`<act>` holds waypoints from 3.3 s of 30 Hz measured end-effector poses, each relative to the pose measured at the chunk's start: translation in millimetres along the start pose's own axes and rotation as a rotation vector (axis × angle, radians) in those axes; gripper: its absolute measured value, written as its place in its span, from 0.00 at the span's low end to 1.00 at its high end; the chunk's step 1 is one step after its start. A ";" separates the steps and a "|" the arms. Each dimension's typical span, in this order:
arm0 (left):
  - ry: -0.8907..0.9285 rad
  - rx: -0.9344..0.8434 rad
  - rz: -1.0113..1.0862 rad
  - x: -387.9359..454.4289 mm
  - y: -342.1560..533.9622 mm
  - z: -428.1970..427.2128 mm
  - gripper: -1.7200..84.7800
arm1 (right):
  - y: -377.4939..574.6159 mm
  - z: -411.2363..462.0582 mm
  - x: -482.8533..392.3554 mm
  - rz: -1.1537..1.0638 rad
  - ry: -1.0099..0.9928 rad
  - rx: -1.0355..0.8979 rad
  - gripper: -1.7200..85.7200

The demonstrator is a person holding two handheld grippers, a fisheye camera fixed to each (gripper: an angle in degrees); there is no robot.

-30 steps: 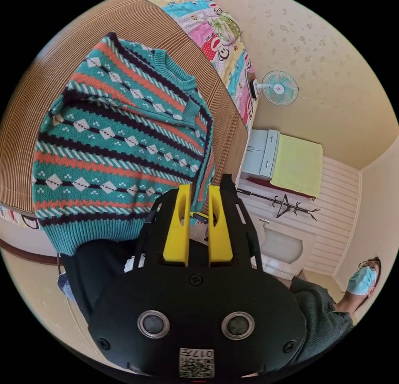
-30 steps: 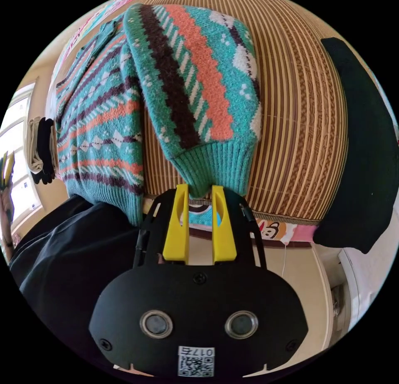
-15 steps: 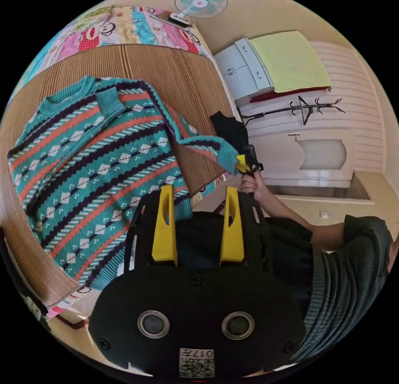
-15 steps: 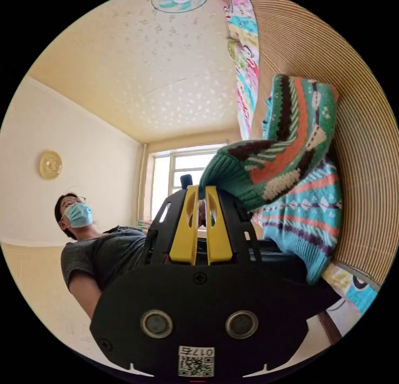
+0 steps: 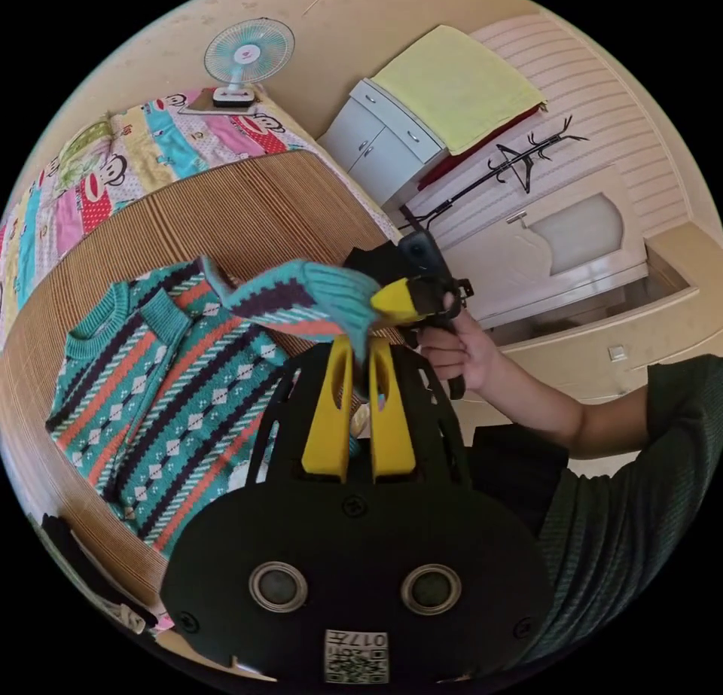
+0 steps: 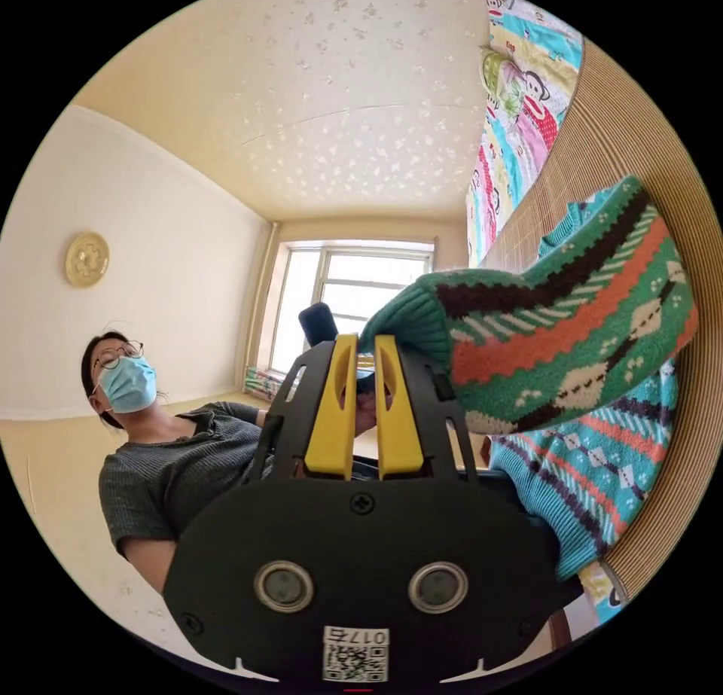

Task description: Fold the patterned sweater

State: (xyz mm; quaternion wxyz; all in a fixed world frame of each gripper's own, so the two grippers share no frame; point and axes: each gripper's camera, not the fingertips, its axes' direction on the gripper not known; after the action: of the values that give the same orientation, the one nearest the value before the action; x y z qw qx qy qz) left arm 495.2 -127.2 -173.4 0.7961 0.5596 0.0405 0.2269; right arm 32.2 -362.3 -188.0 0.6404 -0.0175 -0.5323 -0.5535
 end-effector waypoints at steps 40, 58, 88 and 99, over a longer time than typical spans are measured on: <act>0.094 -0.361 -0.941 -280.5 357.0 -140.9 0.12 | 125.9 26.4 210.6 0.890 0.933 -0.520 0.13; 1.164 0.466 -0.272 -287.1 344.4 -490.3 0.07 | 162.9 5.3 23.5 -0.009 -0.327 0.219 0.04; 0.814 0.654 -1.365 -532.5 197.0 -448.2 0.07 | -38.1 56.1 218.5 0.566 0.339 0.753 0.09; 0.571 0.695 -1.147 -494.8 286.8 -484.0 0.10 | -68.6 144.4 164.3 0.345 0.865 0.114 0.16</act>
State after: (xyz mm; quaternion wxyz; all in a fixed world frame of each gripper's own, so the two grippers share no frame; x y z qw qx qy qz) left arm -191.9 171.5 -185.6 0.5247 0.5898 0.6031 -0.1146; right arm -142.8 -414.0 -49.3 0.8861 0.1619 -0.2351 -0.3652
